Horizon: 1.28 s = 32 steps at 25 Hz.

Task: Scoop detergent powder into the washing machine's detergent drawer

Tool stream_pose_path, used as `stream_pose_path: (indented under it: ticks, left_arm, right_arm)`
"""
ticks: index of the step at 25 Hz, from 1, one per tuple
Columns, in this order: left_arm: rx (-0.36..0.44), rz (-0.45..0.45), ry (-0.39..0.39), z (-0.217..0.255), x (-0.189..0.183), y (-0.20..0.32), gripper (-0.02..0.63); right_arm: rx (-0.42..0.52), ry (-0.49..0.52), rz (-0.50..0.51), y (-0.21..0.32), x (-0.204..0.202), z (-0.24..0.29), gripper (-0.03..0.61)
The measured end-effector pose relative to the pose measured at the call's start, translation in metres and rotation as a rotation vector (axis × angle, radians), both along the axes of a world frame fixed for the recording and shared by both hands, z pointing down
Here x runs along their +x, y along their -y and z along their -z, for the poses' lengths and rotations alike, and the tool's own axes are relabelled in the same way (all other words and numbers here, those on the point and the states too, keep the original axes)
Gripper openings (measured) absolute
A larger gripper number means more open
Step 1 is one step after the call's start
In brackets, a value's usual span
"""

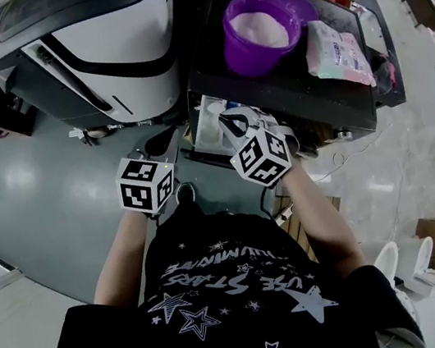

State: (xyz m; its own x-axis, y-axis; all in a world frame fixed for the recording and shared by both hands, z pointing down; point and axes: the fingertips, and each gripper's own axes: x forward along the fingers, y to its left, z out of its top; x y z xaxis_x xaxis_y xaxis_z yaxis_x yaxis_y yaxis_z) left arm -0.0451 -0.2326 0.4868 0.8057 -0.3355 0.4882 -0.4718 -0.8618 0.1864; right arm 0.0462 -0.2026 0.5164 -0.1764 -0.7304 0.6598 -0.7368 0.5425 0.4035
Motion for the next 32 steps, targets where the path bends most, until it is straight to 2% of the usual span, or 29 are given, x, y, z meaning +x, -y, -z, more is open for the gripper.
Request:
stream_pose_path:
  ticks: [6,14,25,32]
  left_arm:
    - [0.026,0.043,0.003,0.006,-0.001,-0.018,0.000]
    - [0.053,0.083,0.006,0.014,-0.007,-0.032,0.000]
    - [0.076,0.123,0.010,0.026,-0.010,-0.058,0.000]
    - [0.095,0.192,0.000,0.038,-0.023,-0.092,0.000]
  right_arm:
    - [0.049,-0.012,0.048,-0.006,-0.002,0.007,0.035]
    - [0.068,0.035,0.045,-0.013,-0.001,0.015,0.035]
    - [0.094,0.199,-0.011,-0.033,0.007,0.039,0.035]
    - [0.151,0.367,-0.016,-0.060,0.005,0.070,0.035]
